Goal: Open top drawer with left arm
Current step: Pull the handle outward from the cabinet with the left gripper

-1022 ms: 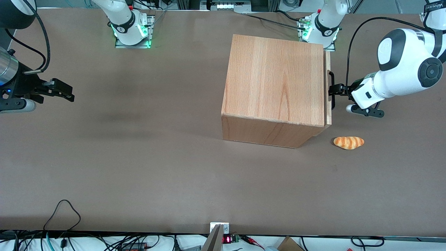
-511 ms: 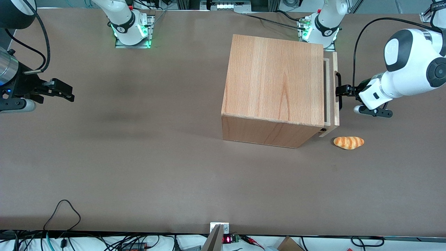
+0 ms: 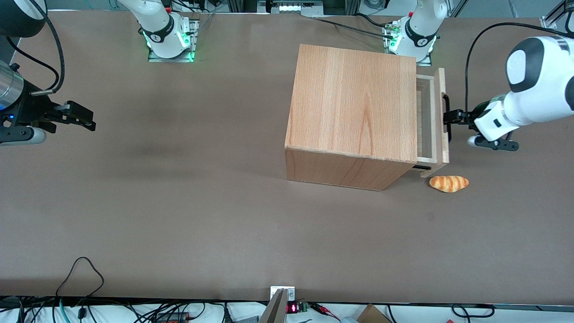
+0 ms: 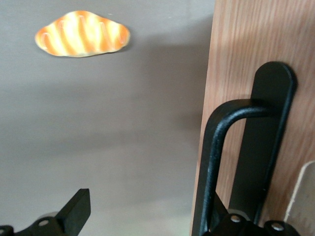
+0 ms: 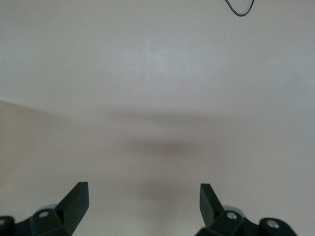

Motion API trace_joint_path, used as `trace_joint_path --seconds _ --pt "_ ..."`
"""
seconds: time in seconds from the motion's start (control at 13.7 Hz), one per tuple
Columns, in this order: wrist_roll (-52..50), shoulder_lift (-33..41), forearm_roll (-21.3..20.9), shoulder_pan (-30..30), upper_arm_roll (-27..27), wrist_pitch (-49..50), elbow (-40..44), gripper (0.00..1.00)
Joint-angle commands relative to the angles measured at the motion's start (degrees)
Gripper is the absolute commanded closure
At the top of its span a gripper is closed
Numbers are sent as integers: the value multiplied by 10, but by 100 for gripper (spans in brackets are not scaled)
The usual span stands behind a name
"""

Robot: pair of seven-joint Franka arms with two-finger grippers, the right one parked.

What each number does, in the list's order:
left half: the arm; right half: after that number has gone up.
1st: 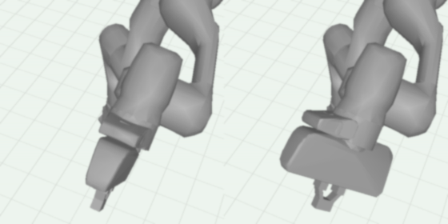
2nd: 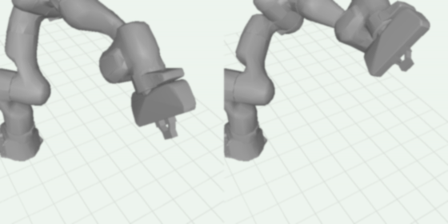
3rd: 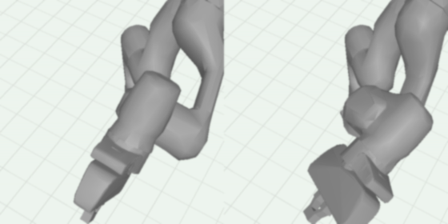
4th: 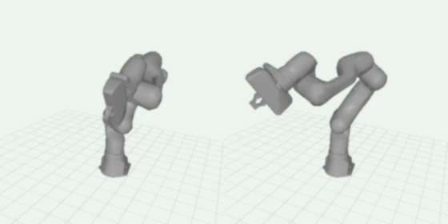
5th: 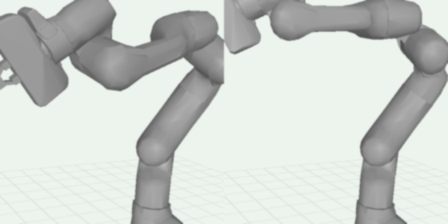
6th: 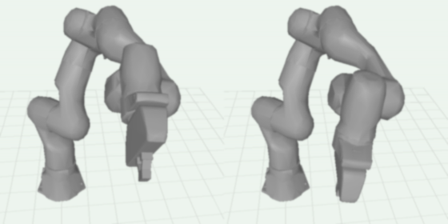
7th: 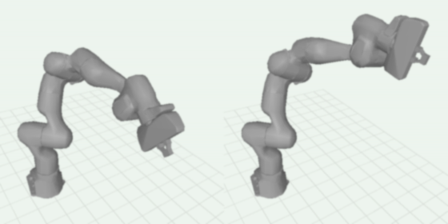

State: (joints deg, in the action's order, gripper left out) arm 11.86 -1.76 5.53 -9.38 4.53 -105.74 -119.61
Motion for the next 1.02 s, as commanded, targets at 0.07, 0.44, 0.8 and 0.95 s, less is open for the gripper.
trace_joint_path --seconds 0.07,0.44,0.8,0.95 --pt "23 5 -42 -33 2 -3 -4 0" --pt "31 -4 -64 -68 1 -10 2 0" --pt "32 -4 -65 -74 1 -7 21 0" --pt "34 -2 -64 -74 2 -3 35 0"
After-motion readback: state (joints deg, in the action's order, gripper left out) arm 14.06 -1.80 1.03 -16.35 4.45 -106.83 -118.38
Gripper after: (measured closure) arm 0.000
